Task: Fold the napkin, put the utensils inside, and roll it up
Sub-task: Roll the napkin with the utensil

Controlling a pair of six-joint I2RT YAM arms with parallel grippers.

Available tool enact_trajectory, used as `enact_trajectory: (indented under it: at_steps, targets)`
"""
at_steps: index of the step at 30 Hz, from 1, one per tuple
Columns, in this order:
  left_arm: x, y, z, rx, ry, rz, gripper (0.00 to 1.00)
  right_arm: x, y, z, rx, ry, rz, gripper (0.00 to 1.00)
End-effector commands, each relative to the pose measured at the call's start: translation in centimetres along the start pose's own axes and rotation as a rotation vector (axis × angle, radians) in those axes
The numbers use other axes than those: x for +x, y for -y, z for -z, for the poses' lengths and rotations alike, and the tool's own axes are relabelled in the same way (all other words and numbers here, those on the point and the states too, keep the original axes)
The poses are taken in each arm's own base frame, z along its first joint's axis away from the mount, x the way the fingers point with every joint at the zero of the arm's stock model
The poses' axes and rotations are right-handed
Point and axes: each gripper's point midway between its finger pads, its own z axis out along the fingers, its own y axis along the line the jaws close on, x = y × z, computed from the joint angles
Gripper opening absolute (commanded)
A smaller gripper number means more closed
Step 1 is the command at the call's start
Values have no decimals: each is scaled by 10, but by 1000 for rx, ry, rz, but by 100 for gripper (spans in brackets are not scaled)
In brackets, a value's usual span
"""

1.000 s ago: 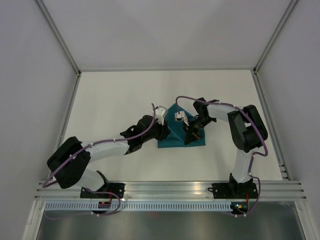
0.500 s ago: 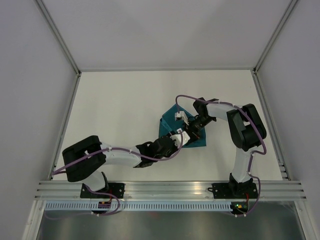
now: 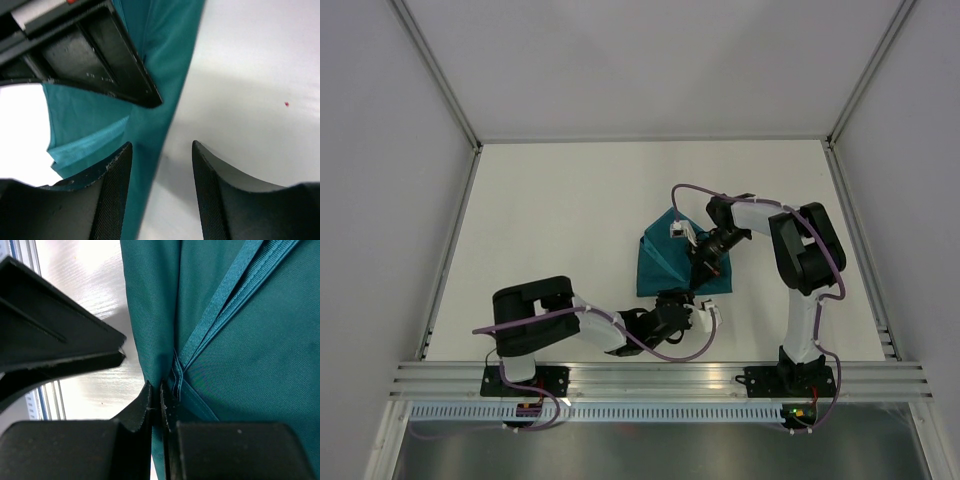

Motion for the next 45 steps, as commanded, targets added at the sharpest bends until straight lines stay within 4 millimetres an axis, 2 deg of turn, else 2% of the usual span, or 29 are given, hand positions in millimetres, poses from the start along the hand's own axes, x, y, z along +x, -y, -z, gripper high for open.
enact_trajectory:
  at_steps: [1,5,14,17,21,23,28,30,31,33,34,35,37,40,42,44,45]
  targets:
    - [-10,-8,-12,-62,26,-127,57,23,27,-6,60,-83,27,8]
    - [-5,-2,-20,-36,15,-169,57,26,29,-6,52,-84,13,7]
    - [28,17,-25,108,-89,-230,52,31,33,-5,28,-96,-10,7]
    - [36,20,-27,169,-126,-213,46,31,34,-5,27,-97,-11,7]
    - [44,25,-29,228,-167,-209,31,32,35,-6,18,-100,-17,7]
    - [48,29,-30,258,-183,-202,28,32,36,-6,12,-103,-21,7]
    - [54,35,-32,316,-229,-167,11,30,36,-6,2,-99,-22,8]
    - [56,38,-31,353,-254,-136,3,28,37,-5,7,-94,-21,12]
    - [55,39,-31,362,-258,-125,2,26,37,-3,15,-90,-18,21]
    - [52,40,-29,392,-267,-89,2,22,38,1,29,-74,-17,32]
    - [51,39,-29,398,-271,-68,2,17,39,6,45,-63,-9,44]
    - [45,39,-29,417,-260,-47,2,13,40,9,60,-52,0,48]
    - [45,38,-27,438,-273,-2,2,1,40,20,89,-19,10,56]
    - [41,39,-22,477,-281,38,2,-16,43,37,143,32,5,62]
    - [38,37,-22,493,-280,74,2,-25,51,48,196,71,2,64]
    - [38,36,-21,511,-290,102,2,-38,56,68,265,126,-6,64]
    - [35,36,-21,527,-286,114,2,-38,60,71,283,137,-27,65]
